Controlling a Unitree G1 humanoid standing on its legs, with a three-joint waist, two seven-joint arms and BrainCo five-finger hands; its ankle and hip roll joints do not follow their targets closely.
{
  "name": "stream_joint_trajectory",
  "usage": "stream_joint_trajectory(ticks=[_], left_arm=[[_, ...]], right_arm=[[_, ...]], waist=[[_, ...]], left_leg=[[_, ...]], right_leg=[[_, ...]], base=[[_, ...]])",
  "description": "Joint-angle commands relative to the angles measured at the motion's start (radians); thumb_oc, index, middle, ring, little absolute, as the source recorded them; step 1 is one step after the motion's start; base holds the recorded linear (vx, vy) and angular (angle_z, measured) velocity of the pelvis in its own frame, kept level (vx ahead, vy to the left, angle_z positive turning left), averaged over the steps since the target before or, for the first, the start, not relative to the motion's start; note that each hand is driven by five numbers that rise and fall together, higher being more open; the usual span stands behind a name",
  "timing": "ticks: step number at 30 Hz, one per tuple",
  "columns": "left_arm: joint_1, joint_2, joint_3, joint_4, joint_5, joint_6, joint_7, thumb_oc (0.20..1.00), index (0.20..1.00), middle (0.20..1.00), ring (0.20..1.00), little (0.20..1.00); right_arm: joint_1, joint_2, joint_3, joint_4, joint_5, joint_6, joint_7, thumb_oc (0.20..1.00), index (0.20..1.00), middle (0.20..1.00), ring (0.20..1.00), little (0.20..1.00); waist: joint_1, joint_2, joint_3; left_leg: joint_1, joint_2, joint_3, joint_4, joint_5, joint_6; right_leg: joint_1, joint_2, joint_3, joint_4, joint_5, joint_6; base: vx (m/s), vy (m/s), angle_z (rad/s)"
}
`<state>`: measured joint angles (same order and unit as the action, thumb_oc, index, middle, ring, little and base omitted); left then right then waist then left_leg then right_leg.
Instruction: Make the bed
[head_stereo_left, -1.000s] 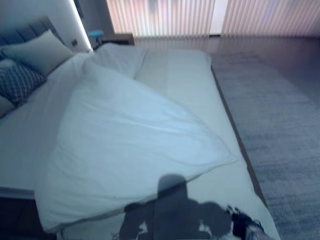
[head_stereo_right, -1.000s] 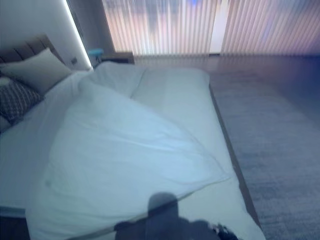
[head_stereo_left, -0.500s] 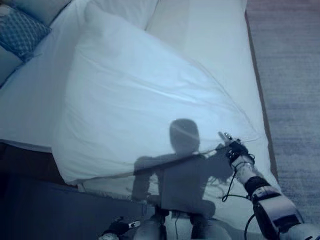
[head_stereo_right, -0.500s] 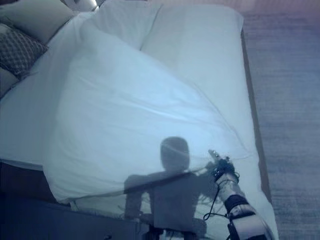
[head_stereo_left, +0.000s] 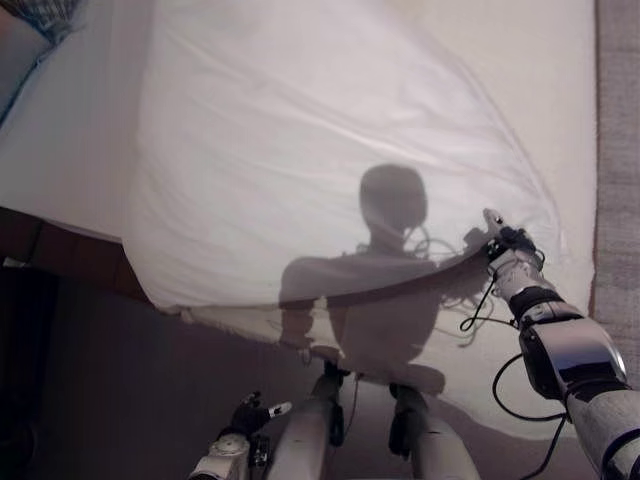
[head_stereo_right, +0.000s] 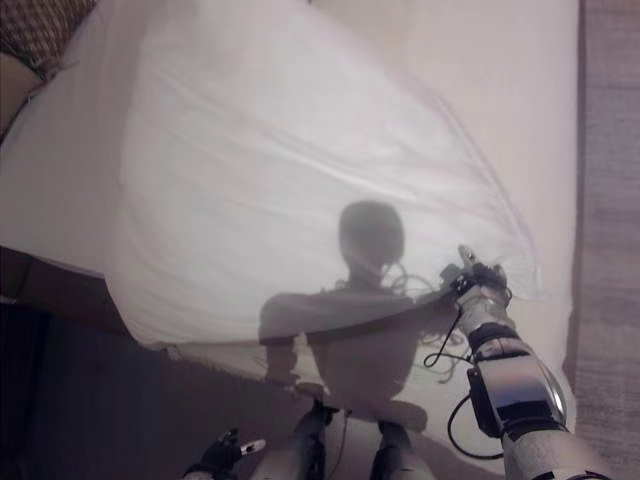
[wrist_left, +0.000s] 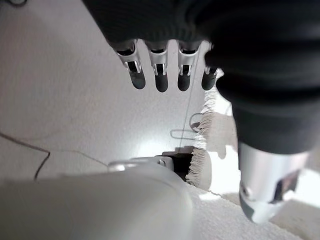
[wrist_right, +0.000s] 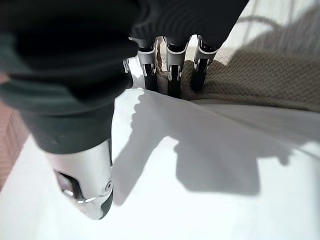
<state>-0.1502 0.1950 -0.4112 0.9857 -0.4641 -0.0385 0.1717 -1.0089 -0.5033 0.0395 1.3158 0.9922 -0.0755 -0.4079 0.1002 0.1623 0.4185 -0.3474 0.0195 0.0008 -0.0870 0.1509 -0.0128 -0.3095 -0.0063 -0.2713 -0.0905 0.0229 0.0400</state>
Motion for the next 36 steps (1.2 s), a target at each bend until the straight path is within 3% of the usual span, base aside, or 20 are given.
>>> stream_joint_trajectory(ticks=[1,6,8,13,14,16,19,27,30,32,33,36], left_arm=[[-0.011,-0.023,-0.072,-0.008,-0.038,-0.017,0.019,1.0,1.0,1.0,1.0,1.0],[-0.022,-0.018,-0.093,-0.049,-0.05,-0.026,0.03,1.0,1.0,1.0,1.0,1.0],[-0.035,-0.018,-0.104,-0.067,-0.053,-0.033,0.04,1.0,1.0,1.0,1.0,1.0],[-0.047,-0.018,-0.122,-0.095,-0.067,-0.043,0.052,1.0,1.0,1.0,1.0,1.0],[-0.049,-0.018,-0.124,-0.1,-0.069,-0.042,0.052,1.0,1.0,1.0,1.0,1.0],[-0.052,-0.017,-0.13,-0.115,-0.073,-0.046,0.051,1.0,1.0,1.0,1.0,1.0],[-0.06,-0.019,-0.125,-0.108,-0.076,-0.043,0.048,1.0,1.0,1.0,1.0,1.0],[-0.081,-0.016,-0.114,-0.1,-0.089,-0.036,0.038,1.0,1.0,1.0,1.0,1.0],[-0.078,0.005,-0.14,-0.2,-0.093,-0.035,0.003,1.0,1.0,1.0,1.0,1.0],[-0.077,0.006,-0.14,-0.203,-0.093,-0.034,0.003,1.0,1.0,1.0,1.0,1.0],[-0.063,0.024,-0.171,-0.293,-0.107,-0.024,-0.038,1.0,1.0,1.0,1.0,1.0],[-0.069,0.039,-0.203,-0.388,-0.152,-0.011,-0.067,1.0,1.0,1.0,1.0,1.0]], right_arm=[[-0.144,-0.105,0.043,-0.013,-0.007,-0.051,-0.022,1.0,1.0,1.0,1.0,1.0],[-0.224,-0.155,0.1,0.003,-0.071,-0.033,-0.028,1.0,1.0,1.0,1.0,1.0],[-0.27,-0.193,0.164,0.024,-0.161,0.0,-0.031,1.0,1.0,1.0,1.0,1.0],[-0.326,-0.219,0.227,0.071,-0.225,0.037,-0.009,1.0,1.0,1.0,1.0,1.0],[-0.329,-0.223,0.232,0.071,-0.235,0.041,-0.005,0.79,0.79,0.79,0.79,0.79],[-0.326,-0.22,0.238,0.059,-0.23,0.035,0.003,0.2,0.2,0.2,0.2,0.2],[-0.316,-0.212,0.231,0.037,-0.21,0.024,0.006,0.2,0.2,0.2,0.2,0.2],[-0.253,-0.101,0.182,-0.126,-0.034,-0.081,0.025,0.2,0.2,0.2,0.2,0.2],[-0.227,-0.076,0.184,-0.28,-0.01,-0.123,0.023,0.2,0.2,0.2,0.2,0.2],[-0.225,-0.076,0.183,-0.282,-0.011,-0.123,0.021,0.2,0.2,0.2,0.2,0.2],[-0.19,-0.08,0.194,-0.388,-0.058,-0.135,0.01,0.2,0.2,0.2,0.2,0.2],[-0.167,-0.074,0.209,-0.47,-0.097,-0.134,0.003,0.2,0.2,0.2,0.2,0.2]], waist=[[0.017,-0.043,0.03],[0.018,-0.033,0.065],[0.021,-0.029,0.096],[0.03,-0.021,0.101],[0.032,-0.019,0.101],[0.033,-0.014,0.101],[0.03,-0.014,0.101],[0.003,-0.057,0.101],[-0.025,-0.089,0.087],[-0.024,-0.09,0.087],[-0.046,-0.106,0.051],[-0.068,-0.121,0.015]], left_leg=[[-0.013,-0.068,0.007,0.0,-0.034,-0.032],[-0.07,-0.075,-0.008,0.0,-0.015,-0.031],[-0.104,-0.08,-0.016,0.0,-0.002,-0.034],[-0.159,-0.087,-0.036,0.0,0.012,-0.037],[-0.165,-0.089,-0.039,0.0,0.014,-0.038],[-0.178,-0.094,-0.047,0.0,0.021,-0.041],[-0.177,-0.098,-0.054,0.0,0.022,-0.043],[-0.09,-0.096,-0.027,0.0,0.002,-0.043],[-0.012,-0.091,0.015,0.0,-0.02,-0.043],[-0.014,-0.091,0.016,0.0,-0.015,-0.042],[0.039,-0.085,0.044,0.0,-0.036,-0.038],[0.101,-0.079,0.073,0.0,-0.064,-0.026]], right_leg=[[-0.06,-0.076,0.043,0.109,0.048,0.065],[-0.12,-0.085,0.034,0.145,0.048,0.065],[-0.155,-0.092,0.026,0.164,0.047,0.063],[-0.205,-0.105,0.009,0.176,0.045,0.065],[-0.209,-0.107,0.006,0.177,0.044,0.065],[-0.217,-0.112,-0.004,0.18,0.043,0.067],[-0.213,-0.116,-0.009,0.178,0.043,0.068],[-0.121,-0.111,0.02,0.123,0.082,0.082],[-0.05,-0.102,0.055,0.09,0.101,0.091],[-0.051,-0.102,0.055,0.088,0.106,0.091],[-0.009,-0.097,0.077,0.071,0.105,0.094],[0.033,-0.09,0.108,0.066,0.096,0.097]], base=[[-0.05,0.013,0.1],[-0.05,0.019,0.07],[-0.05,0.019,0.05],[-0.02,0.011,0.09],[-0.01,0.013,0.13],[0.0,0.002,0.07],[0.0,0.023,0.11],[-0.01,0.052,0.02],[-0.01,0.073,-0.05],[0.01,0.043,-0.17],[0.04,0.071,-0.16],[0.04,0.048,-0.3]])
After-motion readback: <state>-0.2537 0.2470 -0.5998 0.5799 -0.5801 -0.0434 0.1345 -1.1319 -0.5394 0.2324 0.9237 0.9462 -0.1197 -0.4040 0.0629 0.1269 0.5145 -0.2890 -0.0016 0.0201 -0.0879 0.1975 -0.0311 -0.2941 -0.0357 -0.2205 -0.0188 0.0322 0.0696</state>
